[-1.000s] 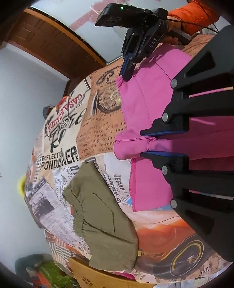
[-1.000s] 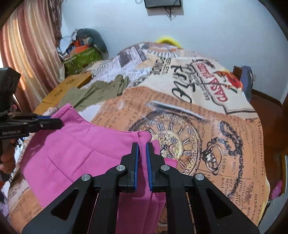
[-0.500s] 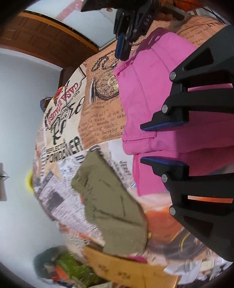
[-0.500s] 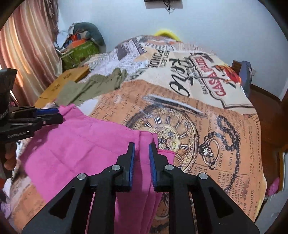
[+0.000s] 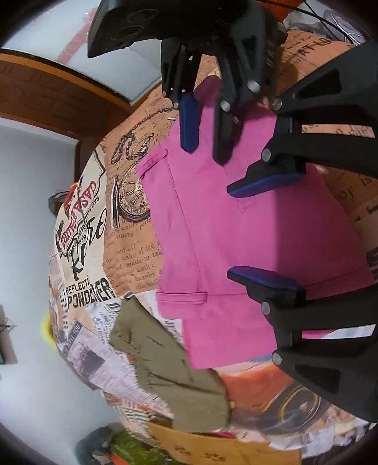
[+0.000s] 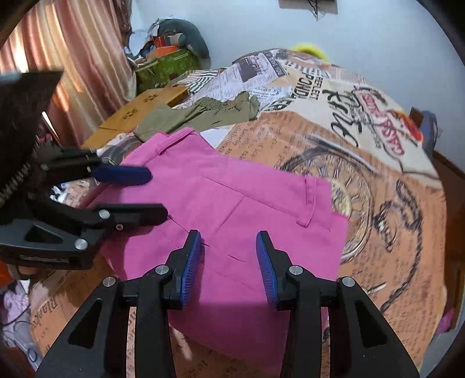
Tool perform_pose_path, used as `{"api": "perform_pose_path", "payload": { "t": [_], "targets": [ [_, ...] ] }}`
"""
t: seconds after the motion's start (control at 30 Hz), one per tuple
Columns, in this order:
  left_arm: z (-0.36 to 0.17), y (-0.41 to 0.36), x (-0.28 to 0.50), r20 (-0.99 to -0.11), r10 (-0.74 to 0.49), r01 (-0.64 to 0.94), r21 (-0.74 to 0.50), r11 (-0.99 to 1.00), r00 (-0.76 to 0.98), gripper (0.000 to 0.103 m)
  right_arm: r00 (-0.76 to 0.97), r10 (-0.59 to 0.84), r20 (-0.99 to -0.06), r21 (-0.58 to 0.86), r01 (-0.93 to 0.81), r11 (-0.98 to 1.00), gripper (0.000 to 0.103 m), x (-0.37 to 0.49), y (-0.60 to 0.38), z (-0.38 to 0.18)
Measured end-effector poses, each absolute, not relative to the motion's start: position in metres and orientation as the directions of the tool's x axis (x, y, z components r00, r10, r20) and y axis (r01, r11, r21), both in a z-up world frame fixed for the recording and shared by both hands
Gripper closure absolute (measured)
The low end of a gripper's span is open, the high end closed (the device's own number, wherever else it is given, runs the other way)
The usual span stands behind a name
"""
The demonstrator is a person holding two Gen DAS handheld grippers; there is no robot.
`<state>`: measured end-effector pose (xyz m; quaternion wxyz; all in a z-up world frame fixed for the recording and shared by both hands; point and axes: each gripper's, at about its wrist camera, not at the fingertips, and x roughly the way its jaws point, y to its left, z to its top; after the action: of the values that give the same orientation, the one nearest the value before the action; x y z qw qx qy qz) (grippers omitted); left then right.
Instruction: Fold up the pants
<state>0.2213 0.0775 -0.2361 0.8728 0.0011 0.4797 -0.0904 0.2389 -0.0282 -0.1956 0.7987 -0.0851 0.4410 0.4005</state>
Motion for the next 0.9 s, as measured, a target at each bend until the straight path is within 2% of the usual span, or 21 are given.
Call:
{"api": "perform_pose_path", "payload": {
  "t": [0.2,0.3,0.37,0.53,0.8,0.9],
  "targets": [
    [-0.229,0.094,0.206,-0.83,-0.163,0.141,-0.103,0.985,0.534,0.053,0.307,0.532,-0.789,0.191,-0.701,0.688,0.067,0.234,-0.053,-0.194],
    [-0.231,0.099,0.196,-0.832,-0.117,0.115,-0.065,0.991,0.543,0.045,0.326,0.508,-0.798,0.166,-0.69,0.704,0.065,0.225,-0.068,-0.195],
    [-0.233,0.107,0.188,-0.832,-0.086,0.078,-0.052,0.996,0.548,0.044,0.346,0.494,-0.798,0.157,-0.671,0.724,0.064,0.221,-0.077,-0.196],
    [-0.243,0.13,0.172,-0.841,-0.096,-0.01,-0.12,0.993,0.532,0.044,0.346,0.497,-0.796,0.204,-0.619,0.758,0.061,0.218,-0.095,-0.201],
    [-0.231,0.15,0.161,-0.845,-0.037,-0.067,-0.086,0.994,0.533,0.044,0.389,0.506,-0.77,0.221,-0.581,0.783,0.061,0.217,-0.108,-0.184],
    [-0.226,0.159,0.168,-0.84,-0.055,-0.084,-0.12,0.989,0.541,0.037,0.417,0.495,-0.762,0.201,-0.574,0.793,0.06,0.224,-0.106,-0.18]
  ]
}}
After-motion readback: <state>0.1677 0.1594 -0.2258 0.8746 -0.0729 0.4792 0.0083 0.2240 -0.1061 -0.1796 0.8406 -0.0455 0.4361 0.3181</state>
